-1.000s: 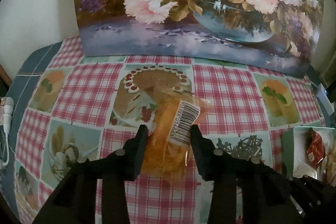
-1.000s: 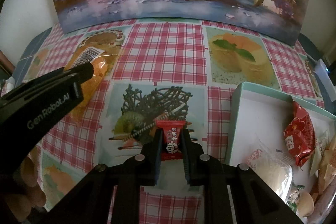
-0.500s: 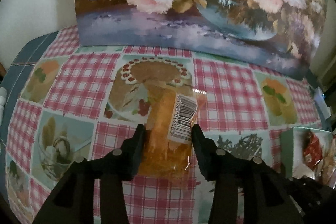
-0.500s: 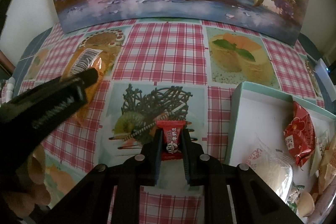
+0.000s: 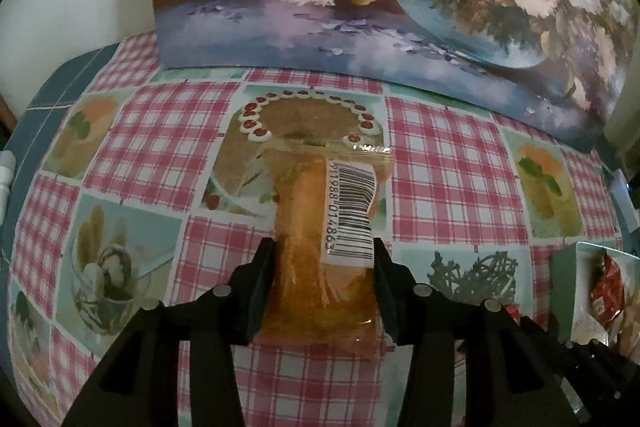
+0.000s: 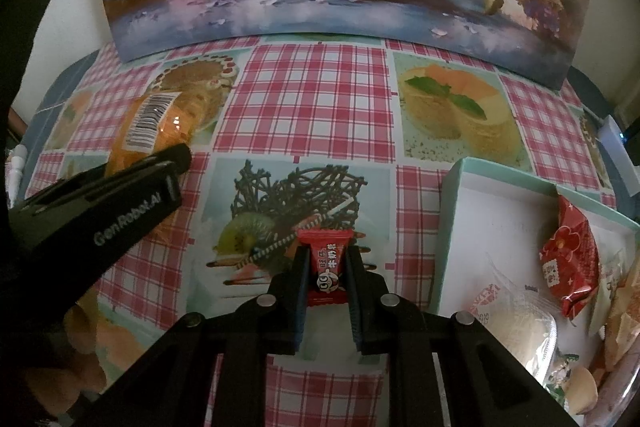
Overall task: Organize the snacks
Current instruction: 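Carry the bread packet and red candy over the tray with both tools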
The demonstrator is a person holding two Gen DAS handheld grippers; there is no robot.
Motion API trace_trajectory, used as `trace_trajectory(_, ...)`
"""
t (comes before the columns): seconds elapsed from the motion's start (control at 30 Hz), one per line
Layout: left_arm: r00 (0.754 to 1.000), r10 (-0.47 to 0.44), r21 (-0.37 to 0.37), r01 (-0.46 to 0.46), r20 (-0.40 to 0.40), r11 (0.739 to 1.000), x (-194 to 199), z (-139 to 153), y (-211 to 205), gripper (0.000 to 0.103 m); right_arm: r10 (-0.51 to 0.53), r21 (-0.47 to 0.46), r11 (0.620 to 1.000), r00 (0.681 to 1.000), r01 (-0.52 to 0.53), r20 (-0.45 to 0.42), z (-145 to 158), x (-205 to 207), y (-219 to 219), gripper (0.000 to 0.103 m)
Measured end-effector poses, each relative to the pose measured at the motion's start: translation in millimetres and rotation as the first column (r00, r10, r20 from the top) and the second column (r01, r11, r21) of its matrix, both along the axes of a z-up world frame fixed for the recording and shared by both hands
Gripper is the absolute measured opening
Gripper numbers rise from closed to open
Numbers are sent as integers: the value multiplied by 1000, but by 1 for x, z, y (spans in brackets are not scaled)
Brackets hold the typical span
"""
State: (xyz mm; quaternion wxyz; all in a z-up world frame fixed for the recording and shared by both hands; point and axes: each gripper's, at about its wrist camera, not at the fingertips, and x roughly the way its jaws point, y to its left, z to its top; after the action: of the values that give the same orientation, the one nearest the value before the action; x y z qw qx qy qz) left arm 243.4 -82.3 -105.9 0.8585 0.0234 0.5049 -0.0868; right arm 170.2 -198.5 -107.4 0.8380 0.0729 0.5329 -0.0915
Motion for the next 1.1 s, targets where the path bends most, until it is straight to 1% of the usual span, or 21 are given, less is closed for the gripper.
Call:
trace_trajectory(0.07,1000,8,-1,-8,-2,1000,0,1,3,45,4,0,1000,1000,-4,-1,0,0,0,19)
trace_trajectory(0.27,999,43,17,-43,-28,999,0,6,8,44,22,1,1000,1000,-22,-10,0,-1,0,19)
trace_trajectory(0.47,999,46,46,-45,-21,998,-14,24,4,44,34,14,999,999,-34,-14,7,-6,5,19)
trace_trajectory(0.57,998,54,39,-54,-10,998,-21,40,4,44,31,18,999,1000,-31,-2,17,-14,5,19)
trace_trajectory(0.67,997,78,14,-78,7,997,-31,62,12,44,16,27,999,1000,-17,13,32,-24,2,19)
trace_trajectory(0.8,996,76,21,-77,40,997,-53,86,12,44,3,31,1000,999,-4,51,59,-43,-1,19)
trace_trajectory(0.9,996,71,10,-72,55,997,-68,100,10,44,0,23,1000,997,-2,77,75,-59,-1,19)
trace_trajectory(1.0,995,64,14,-65,78,998,-85,112,5,44,-15,21,1000,996,13,93,84,-82,-5,19)
trace_trajectory(1.1,994,52,8,-53,101,999,-104,121,0,44,-46,28,999,994,43,95,86,-103,-11,19)
